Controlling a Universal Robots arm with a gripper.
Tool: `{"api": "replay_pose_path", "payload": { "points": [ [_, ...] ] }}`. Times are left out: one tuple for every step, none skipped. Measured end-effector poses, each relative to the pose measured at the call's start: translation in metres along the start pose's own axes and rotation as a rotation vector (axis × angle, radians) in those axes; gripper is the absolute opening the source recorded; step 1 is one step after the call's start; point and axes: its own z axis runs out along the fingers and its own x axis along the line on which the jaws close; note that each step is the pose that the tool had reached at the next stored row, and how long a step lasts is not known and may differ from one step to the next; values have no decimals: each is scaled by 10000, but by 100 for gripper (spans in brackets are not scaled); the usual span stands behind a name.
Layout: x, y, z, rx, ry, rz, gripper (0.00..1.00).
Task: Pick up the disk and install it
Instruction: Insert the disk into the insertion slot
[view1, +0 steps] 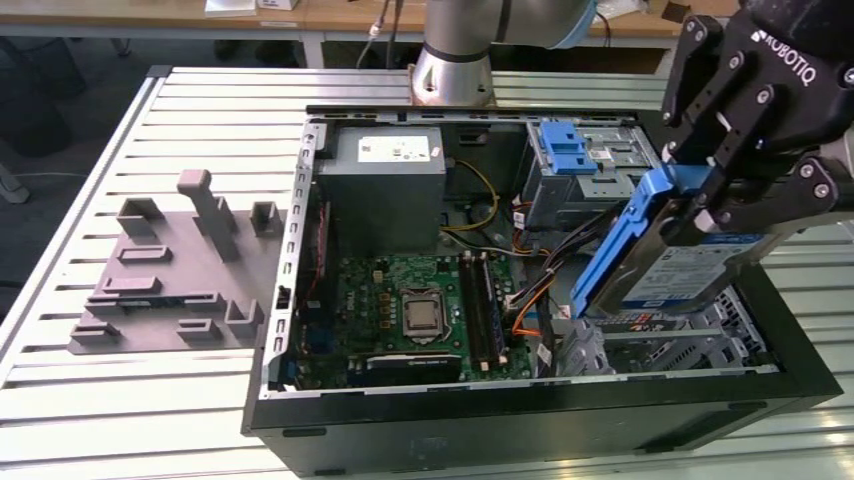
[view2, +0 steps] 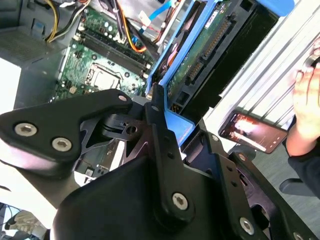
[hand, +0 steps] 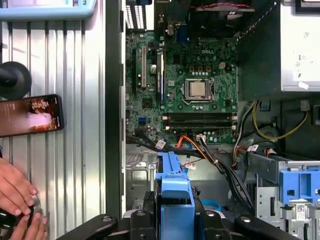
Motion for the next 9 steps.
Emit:
{"api": "replay_pose_path", "payload": {
  "points": [
    [0, -22, 3, -1, -2, 0, 36],
    [-1, -43, 5, -2, -4, -1, 36],
    [-1, -66, 7, -4, -4, 0, 36],
    [-2, -88, 10, -6, -2, -1, 36],
    [-2, -106, 15, -6, -4, -1, 36],
    [-2, -122, 21, -5, -3, -1, 36],
    [-2, -136, 28, -5, -1, 0, 36],
    [-2, -146, 37, -5, -3, -1, 36],
    [-2, -156, 46, -5, -3, -1, 36]
  ]
}}
